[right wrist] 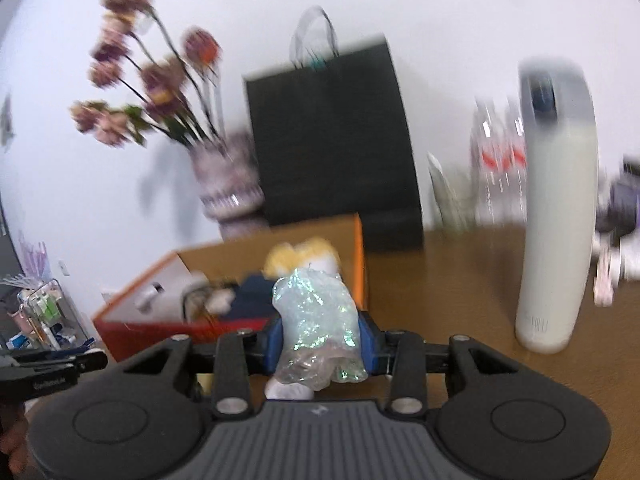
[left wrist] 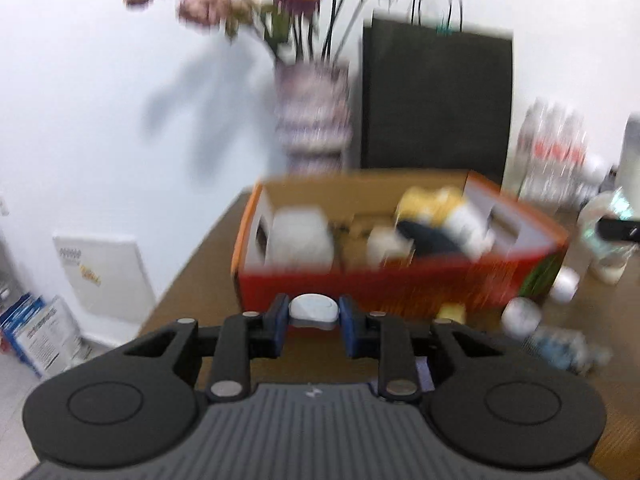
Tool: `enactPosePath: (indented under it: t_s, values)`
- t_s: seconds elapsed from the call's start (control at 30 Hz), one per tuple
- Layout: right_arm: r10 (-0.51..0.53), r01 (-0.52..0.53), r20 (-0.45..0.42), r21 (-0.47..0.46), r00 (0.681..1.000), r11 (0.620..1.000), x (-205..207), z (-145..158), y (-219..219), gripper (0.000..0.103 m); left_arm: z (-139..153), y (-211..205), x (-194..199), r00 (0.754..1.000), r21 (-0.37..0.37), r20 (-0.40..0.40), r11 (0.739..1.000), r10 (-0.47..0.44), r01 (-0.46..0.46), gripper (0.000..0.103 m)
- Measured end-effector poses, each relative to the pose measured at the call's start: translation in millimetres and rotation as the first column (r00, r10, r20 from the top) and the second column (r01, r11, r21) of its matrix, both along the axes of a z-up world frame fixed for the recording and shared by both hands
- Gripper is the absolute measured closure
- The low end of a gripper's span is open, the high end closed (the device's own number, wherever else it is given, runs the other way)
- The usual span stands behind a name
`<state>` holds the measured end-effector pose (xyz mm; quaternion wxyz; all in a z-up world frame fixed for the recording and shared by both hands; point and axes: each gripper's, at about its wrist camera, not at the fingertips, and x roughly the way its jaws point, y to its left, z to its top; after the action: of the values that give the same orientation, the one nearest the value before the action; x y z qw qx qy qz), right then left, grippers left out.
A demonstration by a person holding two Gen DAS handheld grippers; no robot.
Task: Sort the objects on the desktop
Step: 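Lower the iridescent bag and white charger into the cardboard box and open both tools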
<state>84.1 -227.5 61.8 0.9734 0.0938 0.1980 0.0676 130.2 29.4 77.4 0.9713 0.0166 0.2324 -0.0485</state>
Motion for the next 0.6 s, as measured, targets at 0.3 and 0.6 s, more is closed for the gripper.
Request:
enactPosePath:
  t_s: [0.3,0.6]
  values:
    - [0.074,-0.07,0.098,-0.047,0.992,0.996,44.8,81.9,23.8,0.065,76.2,-13.5,53.9,0.995,-0.014,0.092,1.0,-0.027,0.028,0.076]
    - [0.172,-0.172,-0.075,0.017,0.982,0.985,163.4,108.9,53.0,0.065,90.2,-33.6,174.6,0.986,-0.099,-0.161,0.995,-0.048,0.032,0.076]
